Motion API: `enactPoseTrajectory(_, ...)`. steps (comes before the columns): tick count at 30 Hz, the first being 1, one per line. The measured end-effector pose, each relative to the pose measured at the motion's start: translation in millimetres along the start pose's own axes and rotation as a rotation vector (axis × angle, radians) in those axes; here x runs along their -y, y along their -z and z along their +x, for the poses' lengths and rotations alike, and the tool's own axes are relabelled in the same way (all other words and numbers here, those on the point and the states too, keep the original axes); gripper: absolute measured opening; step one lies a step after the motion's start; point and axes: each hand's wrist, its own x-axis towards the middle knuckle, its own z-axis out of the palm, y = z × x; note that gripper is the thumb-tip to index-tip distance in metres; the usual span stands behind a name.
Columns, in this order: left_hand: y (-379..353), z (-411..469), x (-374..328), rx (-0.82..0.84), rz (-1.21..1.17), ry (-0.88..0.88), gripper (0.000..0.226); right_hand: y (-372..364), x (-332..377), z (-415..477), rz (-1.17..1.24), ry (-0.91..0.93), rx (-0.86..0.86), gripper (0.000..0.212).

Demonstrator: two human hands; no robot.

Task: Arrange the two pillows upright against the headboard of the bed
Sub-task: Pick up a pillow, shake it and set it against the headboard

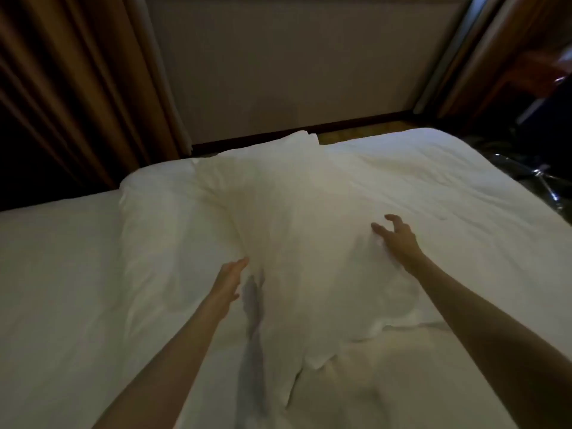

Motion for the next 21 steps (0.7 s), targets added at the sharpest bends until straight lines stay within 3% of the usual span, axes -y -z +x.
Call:
enactPoseTrajectory(5,-20,41,-17,0.055,-0.047,0.116,0.087,-2,-15,40,0.001,-0.065,0.163,0.072)
enactPoseTrajectory(9,-36,59,-12,0.127,-0.081,0.182,0.110,-6,-27,54,0.023,-0.186,0.254,0.095)
enactPoseTrajectory(11,-51,60,-8,0.181,-0.172,0.185,0.132,-6,-26,59,0.014,-0.201,0.281,0.102)
enactPoseTrajectory(13,-67,62,-4,0.160,-0.296,0.151,0.140,-8,-21,60,0.017,-0.156,0.297,0.102)
enactPoseTrajectory(15,-73,66,-3,0.068,-0.344,0.109,0.124,-12,-11,53,0.054,-0.121,0.288,0.093)
enactPoseTrajectory(19,-57,66,-3,-0.022,-0.273,0.059,0.075,-27,11,32,0.161,-0.035,0.281,0.053)
enactPoseTrajectory(21,-44,61,-9,-0.126,-0.227,0.051,0.066,-38,24,17,0.225,-0.003,0.280,0.054)
